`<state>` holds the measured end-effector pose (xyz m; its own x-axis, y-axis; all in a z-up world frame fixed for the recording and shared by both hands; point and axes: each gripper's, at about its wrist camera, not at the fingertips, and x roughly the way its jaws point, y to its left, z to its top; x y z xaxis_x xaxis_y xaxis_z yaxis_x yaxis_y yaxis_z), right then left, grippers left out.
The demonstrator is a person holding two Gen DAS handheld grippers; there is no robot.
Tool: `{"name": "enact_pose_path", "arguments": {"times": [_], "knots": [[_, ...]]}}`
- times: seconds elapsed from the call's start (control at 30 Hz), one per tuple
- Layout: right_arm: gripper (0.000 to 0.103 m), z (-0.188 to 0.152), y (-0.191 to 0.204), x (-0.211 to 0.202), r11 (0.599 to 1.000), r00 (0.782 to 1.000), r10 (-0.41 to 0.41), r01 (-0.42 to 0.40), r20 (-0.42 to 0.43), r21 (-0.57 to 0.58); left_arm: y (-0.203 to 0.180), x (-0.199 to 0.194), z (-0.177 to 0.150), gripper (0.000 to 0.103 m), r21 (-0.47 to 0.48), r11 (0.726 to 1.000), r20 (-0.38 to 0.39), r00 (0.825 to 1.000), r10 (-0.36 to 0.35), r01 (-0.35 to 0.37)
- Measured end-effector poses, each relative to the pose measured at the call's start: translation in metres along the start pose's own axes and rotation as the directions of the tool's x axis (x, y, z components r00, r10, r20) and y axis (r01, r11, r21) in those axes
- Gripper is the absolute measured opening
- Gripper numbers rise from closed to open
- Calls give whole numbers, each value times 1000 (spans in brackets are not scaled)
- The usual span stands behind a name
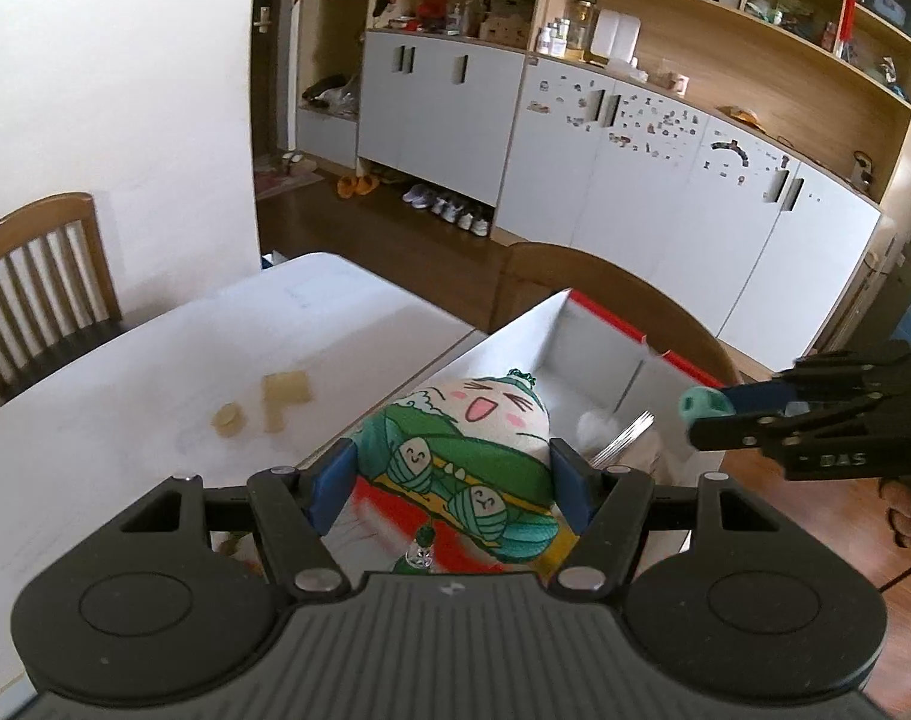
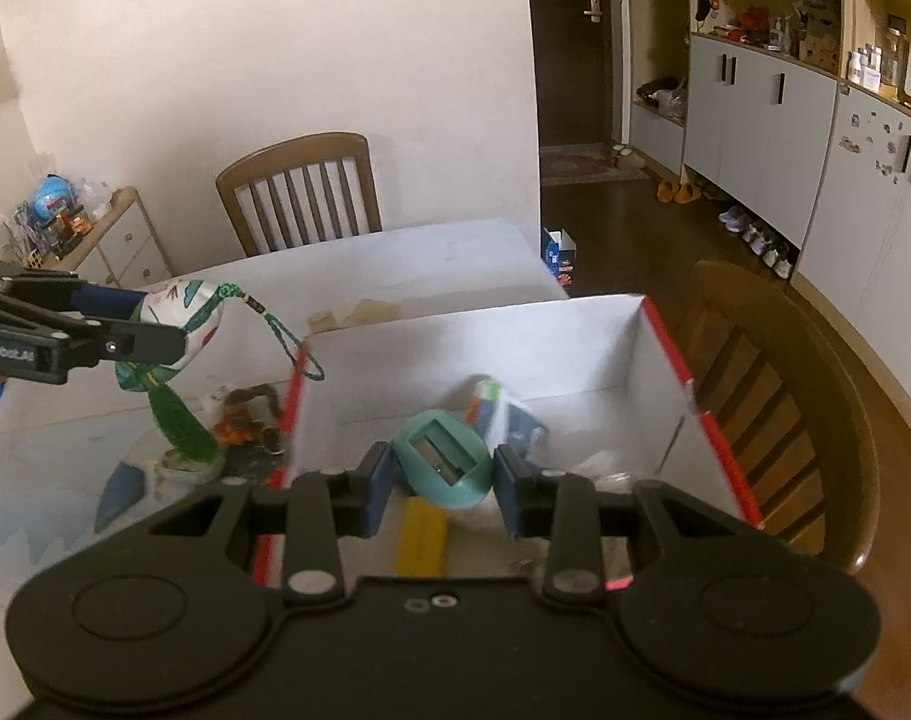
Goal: Organize objects
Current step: 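Carry plush pouch and teal clip into the red box and open both tools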
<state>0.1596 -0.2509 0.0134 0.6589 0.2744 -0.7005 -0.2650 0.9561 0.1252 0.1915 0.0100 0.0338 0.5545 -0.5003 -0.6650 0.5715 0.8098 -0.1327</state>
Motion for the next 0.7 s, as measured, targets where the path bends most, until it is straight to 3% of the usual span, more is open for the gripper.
{"name": "enact_pose_path", "arguments": {"times": [0.23, 0.43, 0.53, 0.7], "knots": [[34, 14, -39, 18, 1000, 1000, 12, -12, -10, -20, -43, 33, 22, 68, 8, 1000, 3, 1000, -12, 12], [34, 22, -61, 37, 998, 999, 40, -41, -24, -42, -63, 61, 36, 68, -22, 1000, -13, 1000, 17, -18], [34, 24, -70, 49, 997, 998, 55, -56, -38, -47, -74, 74, 39, 68, 3, 998, -15, 998, 55, -55], [34, 22, -76, 74, 994, 994, 71, -77, -77, -75, -76, 100, 27, 68, -14, 993, -82, 990, 119, -120]]}}
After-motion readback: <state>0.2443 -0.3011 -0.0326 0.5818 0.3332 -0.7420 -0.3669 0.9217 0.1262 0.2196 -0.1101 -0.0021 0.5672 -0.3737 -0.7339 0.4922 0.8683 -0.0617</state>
